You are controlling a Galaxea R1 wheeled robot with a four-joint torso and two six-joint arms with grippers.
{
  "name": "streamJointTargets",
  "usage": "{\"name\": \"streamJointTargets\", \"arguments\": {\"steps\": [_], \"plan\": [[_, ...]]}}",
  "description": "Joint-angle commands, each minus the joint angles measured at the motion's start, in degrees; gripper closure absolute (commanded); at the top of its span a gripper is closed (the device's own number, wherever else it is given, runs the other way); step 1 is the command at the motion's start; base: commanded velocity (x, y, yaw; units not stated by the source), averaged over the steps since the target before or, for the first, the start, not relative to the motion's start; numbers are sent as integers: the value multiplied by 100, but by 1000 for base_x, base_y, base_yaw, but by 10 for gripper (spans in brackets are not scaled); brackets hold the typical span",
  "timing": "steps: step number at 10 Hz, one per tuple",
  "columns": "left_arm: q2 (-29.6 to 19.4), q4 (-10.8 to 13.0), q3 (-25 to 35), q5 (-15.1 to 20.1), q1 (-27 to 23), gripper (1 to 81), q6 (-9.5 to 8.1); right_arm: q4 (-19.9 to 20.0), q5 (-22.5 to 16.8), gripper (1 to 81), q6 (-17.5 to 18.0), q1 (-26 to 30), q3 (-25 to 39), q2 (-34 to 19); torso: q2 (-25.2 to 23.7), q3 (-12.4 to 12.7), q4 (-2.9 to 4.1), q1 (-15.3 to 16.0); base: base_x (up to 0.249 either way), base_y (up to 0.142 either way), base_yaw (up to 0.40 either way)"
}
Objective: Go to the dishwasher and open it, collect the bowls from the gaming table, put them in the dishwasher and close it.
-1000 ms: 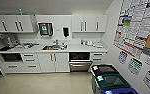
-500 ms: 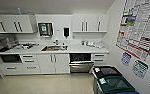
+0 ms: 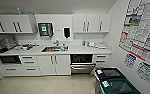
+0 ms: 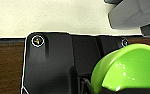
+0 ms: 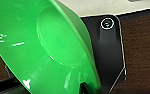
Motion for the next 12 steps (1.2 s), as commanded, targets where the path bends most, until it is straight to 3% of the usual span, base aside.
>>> {"name": "streamJointTargets", "arguments": {"steps": [1,12], "plan": [[-23,23,22,211,-304,811,-4,-113,-231,811,-46,274,23,20,0,0,0,0,116,72,0],[-32,-3,22,211,-304,811,-4,-104,-213,811,-37,256,14,12,2,0,0,5,146,11,0]]}}
